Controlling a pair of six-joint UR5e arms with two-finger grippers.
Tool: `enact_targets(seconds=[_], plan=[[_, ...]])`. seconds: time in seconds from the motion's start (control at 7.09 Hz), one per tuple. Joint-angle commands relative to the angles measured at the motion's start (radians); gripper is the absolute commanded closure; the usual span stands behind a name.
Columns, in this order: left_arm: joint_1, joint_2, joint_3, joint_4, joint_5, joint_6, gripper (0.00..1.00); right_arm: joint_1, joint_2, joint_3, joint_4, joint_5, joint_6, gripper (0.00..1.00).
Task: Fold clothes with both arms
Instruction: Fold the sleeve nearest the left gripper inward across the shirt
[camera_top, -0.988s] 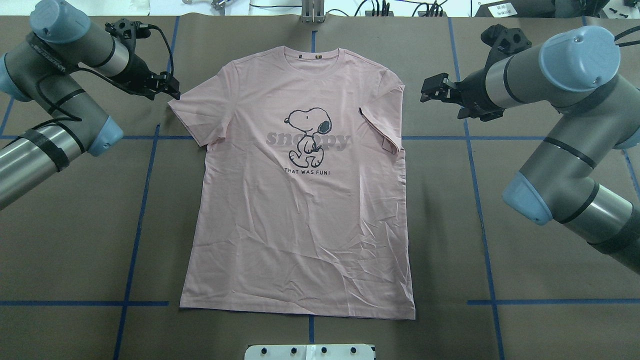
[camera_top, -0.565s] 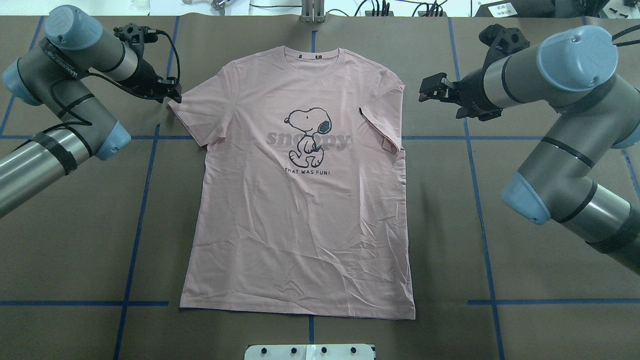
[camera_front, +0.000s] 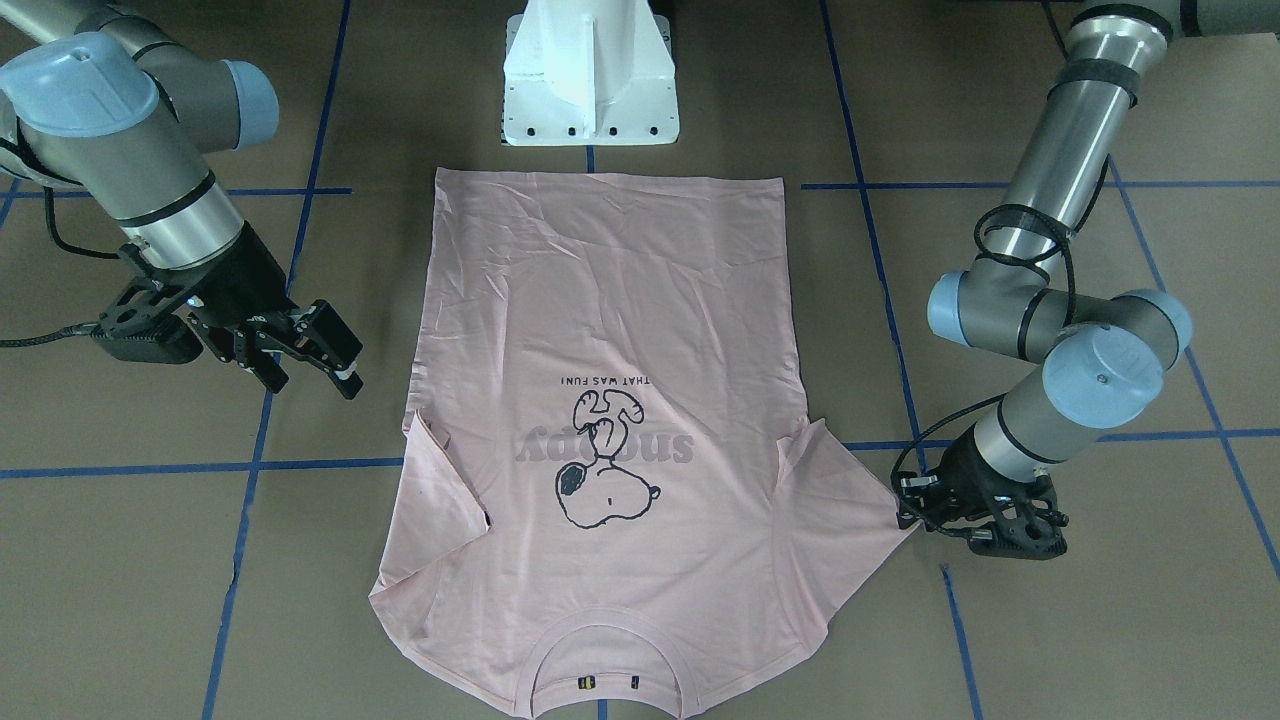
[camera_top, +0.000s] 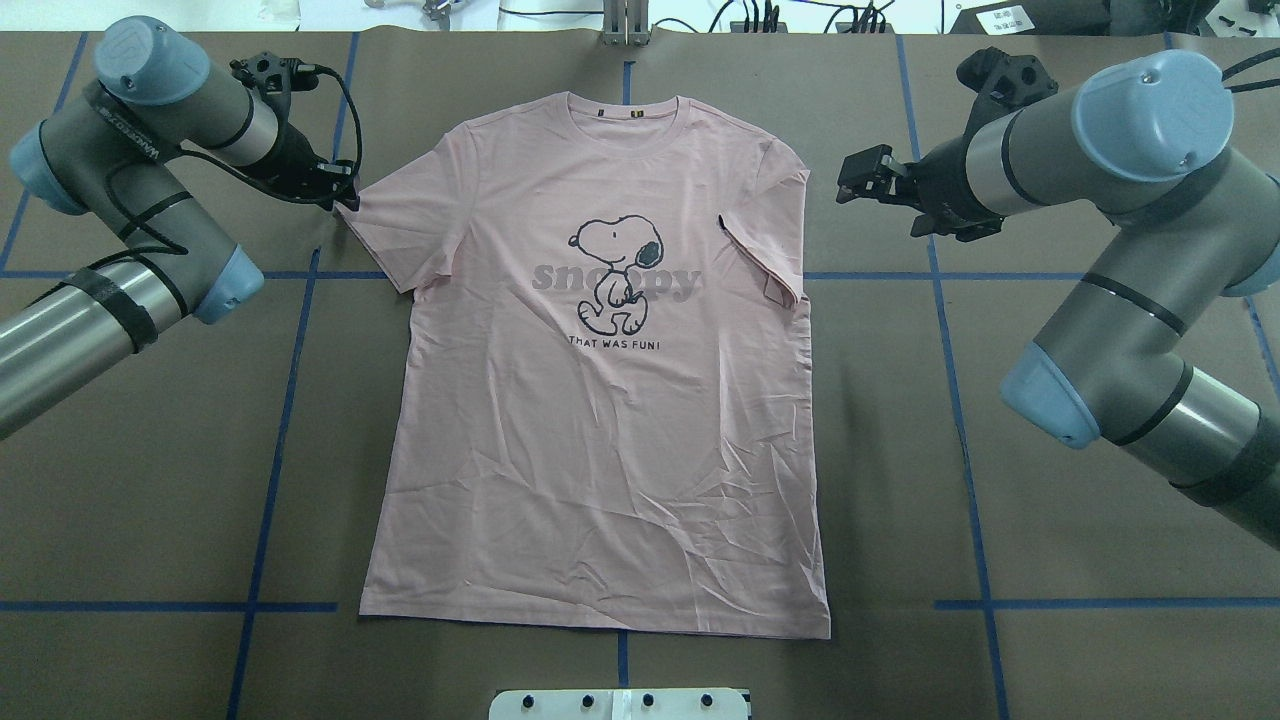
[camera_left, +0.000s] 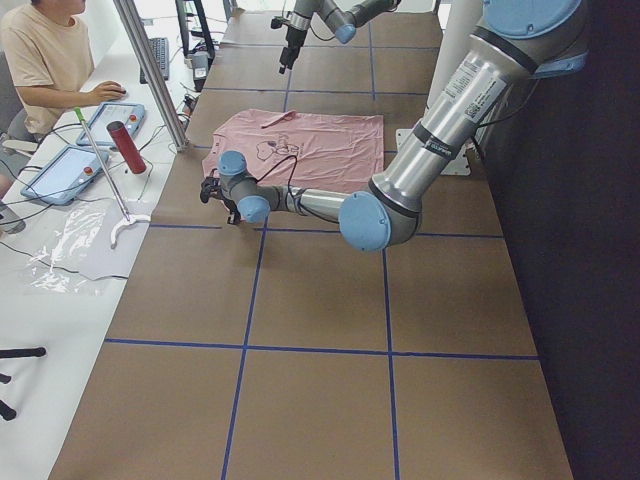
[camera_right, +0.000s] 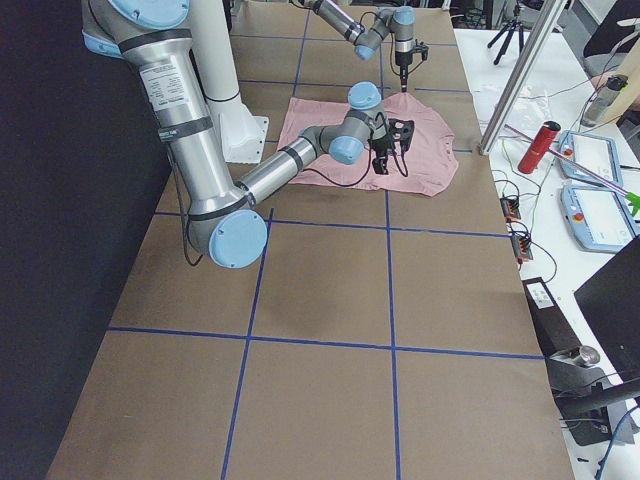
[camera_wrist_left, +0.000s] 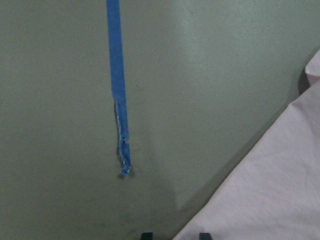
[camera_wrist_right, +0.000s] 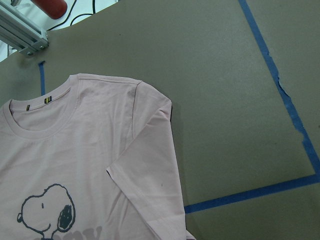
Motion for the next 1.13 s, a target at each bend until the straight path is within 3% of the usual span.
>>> enact_targets(seconds=[0.0, 0.42, 0.71, 0.99], plan=[[0.001, -0.034, -0.006, 0.004, -0.001, -0.085, 1.0, -0.002, 0.0, -0.004, -0.001, -0.002, 0.001, 0.0], [0.049, -0.132, -0.022, 0.013, 0.003, -0.316, 1.0, -0.003, 0.003, -0.021, 0.002, 0.0, -0.006, 0.0], [0.107, -0.155, -0.011, 0.01, 0.134, -0.353, 1.0, -0.003, 0.006, -0.022, 0.004, 0.0, -0.005, 0.0], [0.116, -0.248, 0.074, 0.007, 0.182, -0.368, 1.0, -0.005, 0.006, -0.022, 0.004, 0.0, -0.003, 0.0]])
